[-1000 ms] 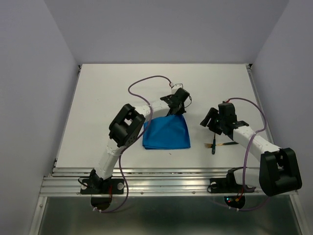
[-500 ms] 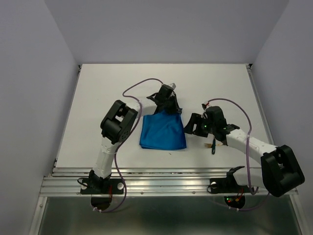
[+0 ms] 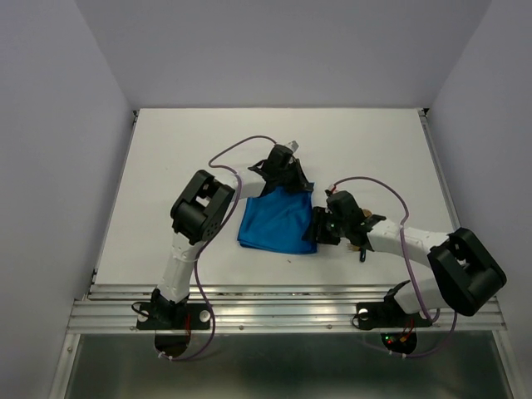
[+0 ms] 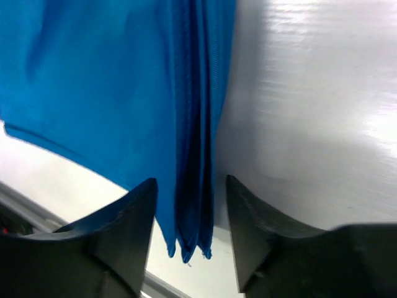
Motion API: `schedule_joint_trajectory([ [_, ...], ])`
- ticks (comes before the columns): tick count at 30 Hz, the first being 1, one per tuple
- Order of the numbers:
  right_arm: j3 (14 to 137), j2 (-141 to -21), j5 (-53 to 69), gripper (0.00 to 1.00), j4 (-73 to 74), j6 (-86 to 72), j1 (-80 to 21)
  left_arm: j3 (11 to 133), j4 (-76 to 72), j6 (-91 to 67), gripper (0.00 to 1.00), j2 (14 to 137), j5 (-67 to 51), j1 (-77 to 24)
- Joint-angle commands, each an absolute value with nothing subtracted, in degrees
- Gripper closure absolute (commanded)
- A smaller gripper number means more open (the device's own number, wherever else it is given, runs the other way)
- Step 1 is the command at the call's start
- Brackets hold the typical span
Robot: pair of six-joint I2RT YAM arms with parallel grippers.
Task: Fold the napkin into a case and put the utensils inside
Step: Pick up the lower triangle-folded napkin from the center of the board.
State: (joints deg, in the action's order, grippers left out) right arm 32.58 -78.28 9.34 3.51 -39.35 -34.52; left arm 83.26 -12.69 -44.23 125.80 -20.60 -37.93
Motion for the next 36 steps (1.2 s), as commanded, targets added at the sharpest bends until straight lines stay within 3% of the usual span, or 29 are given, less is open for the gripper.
schedule_joint_trajectory([
  [1, 36.0, -80.1, 2.9, 0.52, 5.7, -41.0, -34.8, 82.4, -16.8, -46.1, 1.00, 121.5, -21.0, -37.4],
  [7, 35.9, -80.9, 0.3, 0.73, 4.7, -43.9, -34.8, 80.8, -19.6, -48.3, 1.00, 120.9, -21.0, -36.9],
  [11, 37.3, -81.4, 0.3, 0.70, 4.5, -43.7, -34.8, 79.8, -20.9, -49.7, 1.00, 120.5, -20.5, -36.8],
  [16, 37.7, -82.6, 3.3, 0.58, 2.5, -43.5, -35.3, 79.5, -21.3, -49.9, 1.00, 120.2, -19.9, -36.9],
  [21, 37.4, -82.6, 4.1, 0.57, 1.4, -43.9, -35.9, 79.0, -21.7, -50.4, 1.00, 119.8, -19.2, -36.8],
  [27, 39.3, -84.8, 2.6, 0.67, 3.1, -44.7, -36.4, 77.5, -23.1, -51.7, 1.00, 118.1, -17.0, -36.9],
  [33, 42.6, -85.7, -8.8, 0.99, 11.7, -45.4, -36.4, 76.6, -25.0, -52.6, 1.00, 117.1, -17.4, -36.8],
  [36, 45.5, -86.0, -16.4, 0.99, 15.6, -43.9, -36.4, 75.5, -26.8, -54.0, 1.00, 116.6, -17.8, -36.8],
])
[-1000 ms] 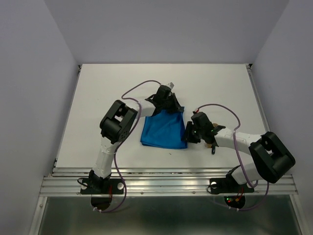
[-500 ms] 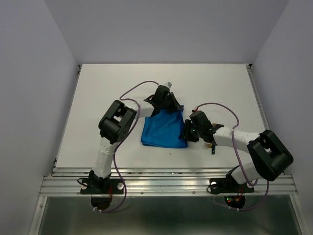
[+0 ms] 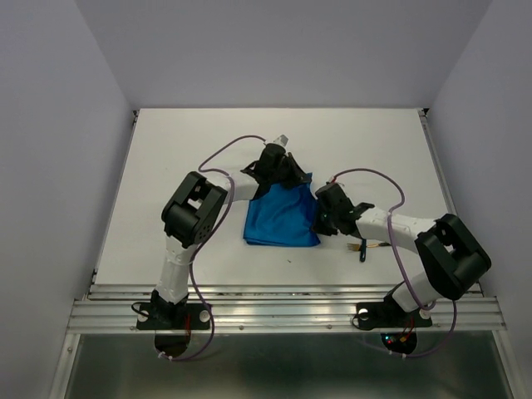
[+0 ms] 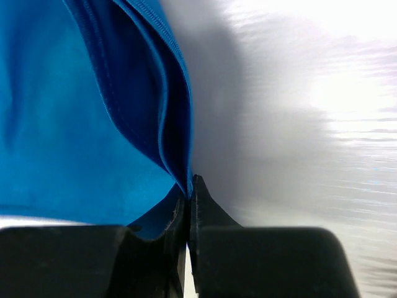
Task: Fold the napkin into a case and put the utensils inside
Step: Pick up the lower triangle-folded napkin from the center of the board, then fold the lower triangle-folded napkin at the center of the board.
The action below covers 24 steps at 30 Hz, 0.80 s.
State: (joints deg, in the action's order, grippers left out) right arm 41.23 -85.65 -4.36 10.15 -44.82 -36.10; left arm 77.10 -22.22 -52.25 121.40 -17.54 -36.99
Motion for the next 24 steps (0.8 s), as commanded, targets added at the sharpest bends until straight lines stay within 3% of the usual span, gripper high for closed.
schedule_joint_trajectory([
  [1, 46.3, -86.1, -18.3, 0.99, 18.3, -43.6, -36.4, 74.9, -28.4, -54.4, 1.00, 116.5, -18.0, -36.9],
  [9, 52.6, -88.2, -30.5, 0.99, 27.6, -40.6, -36.4, 73.3, -37.7, -57.9, 1.00, 118.2, -19.7, -36.7],
  [24, 57.4, -93.4, -36.8, 0.99, 36.1, -41.5, -38.1, 73.6, -52.9, -63.2, 1.00, 125.5, -23.6, -35.0],
])
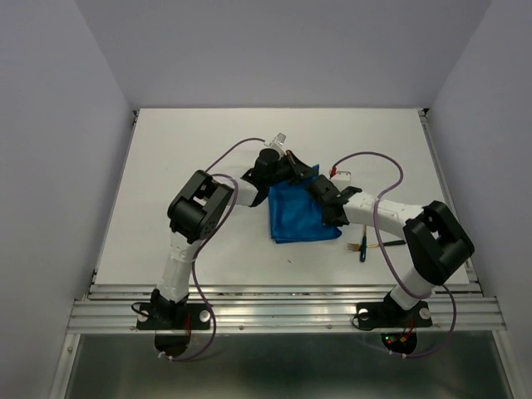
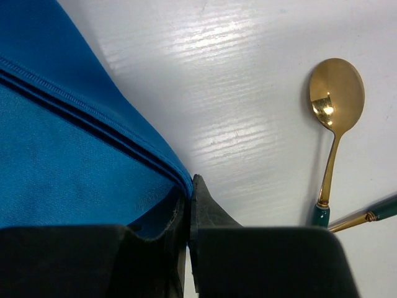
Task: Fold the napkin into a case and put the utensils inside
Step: Fold the lower triangle-folded napkin at the center of the board.
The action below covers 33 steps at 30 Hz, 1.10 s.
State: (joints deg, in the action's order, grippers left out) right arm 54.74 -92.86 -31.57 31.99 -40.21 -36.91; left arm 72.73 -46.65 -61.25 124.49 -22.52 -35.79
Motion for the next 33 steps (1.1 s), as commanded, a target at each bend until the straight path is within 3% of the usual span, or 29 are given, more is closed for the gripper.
schedule_joint_trajectory([
  [1, 57.7, -93.7, -37.6, 0.99, 37.0, -41.8, -38.8, 73.2, -54.2, -63.5, 1.00, 126.3, -23.6, -35.0],
  [7, 58.6, -93.9, -39.9, 0.94, 38.3, -43.8, -40.4, 72.0, -58.2, -64.3, 1.00, 128.1, -24.1, -34.5],
  [13, 59.4, -93.1, -38.9, 0.80, 36.9, -44.3, -44.0, 72.2, -59.2, -64.4, 1.00, 130.0, -26.2, -34.4],
  [18, 59.2, -93.6, -36.1, 0.78, 34.5, -43.5, -44.6, 71.3, -60.5, -64.7, 1.00, 130.4, -26.4, -34.3],
  [19, 59.3, -93.8, -36.0, 0.68, 34.7, -43.6, -45.2, 71.2, -60.5, -64.6, 1.00, 130.5, -26.4, -34.3],
  [20, 59.5, -94.0, -36.1, 0.66, 34.8, -43.8, -45.2, 71.0, -60.5, -64.6, 1.00, 130.8, -26.5, -34.3],
  [33, 60.6, -94.0, -34.0, 0.65, 32.0, -43.9, -46.8, 70.5, -60.4, -64.6, 1.00, 132.8, -27.8, -33.6],
])
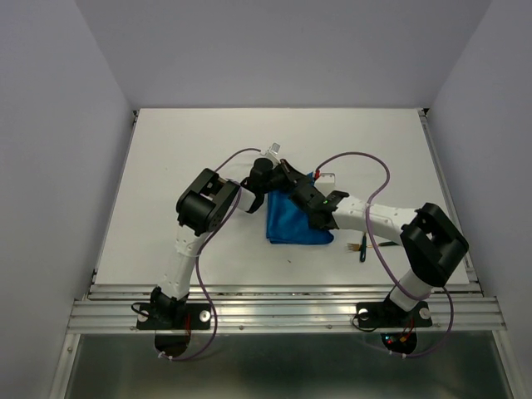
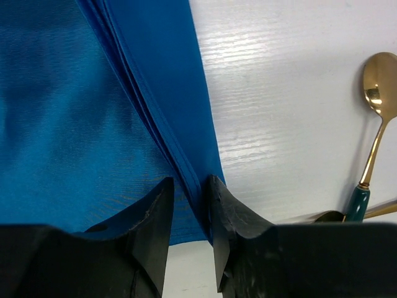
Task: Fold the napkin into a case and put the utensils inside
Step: Fold the lower triangle-folded napkin at the center of the board.
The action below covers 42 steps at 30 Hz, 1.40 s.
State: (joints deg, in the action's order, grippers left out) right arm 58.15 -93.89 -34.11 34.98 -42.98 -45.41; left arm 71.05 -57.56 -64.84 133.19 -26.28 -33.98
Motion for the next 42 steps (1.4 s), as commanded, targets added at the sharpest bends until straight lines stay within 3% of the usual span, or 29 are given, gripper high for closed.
schedule_joint_trajectory([
  [1, 60.7, -94.2, -33.8, 0.65, 31.8, -43.9, -46.8, 70.5, -60.3, -64.5, 1.00, 132.9, -27.8, -33.6],
  [16, 61.5, -98.5, -32.3, 0.78, 29.2, -44.7, -46.8, 69.8, -58.5, -62.9, 0.97, 131.8, -28.1, -33.3],
  [23, 62.3, -98.1, -33.9, 0.99, 29.0, -45.4, -46.8, 69.7, -57.0, -61.5, 0.97, 131.0, -28.0, -33.2],
  [34, 65.0, -99.3, -30.9, 0.99, 27.8, -44.3, -46.8, 70.8, -54.9, -60.6, 0.96, 131.0, -28.0, -33.3],
  [42, 65.0, -101.5, -29.0, 0.99, 26.9, -43.9, -46.8, 72.2, -54.0, -60.0, 0.89, 130.7, -28.4, -33.3],
])
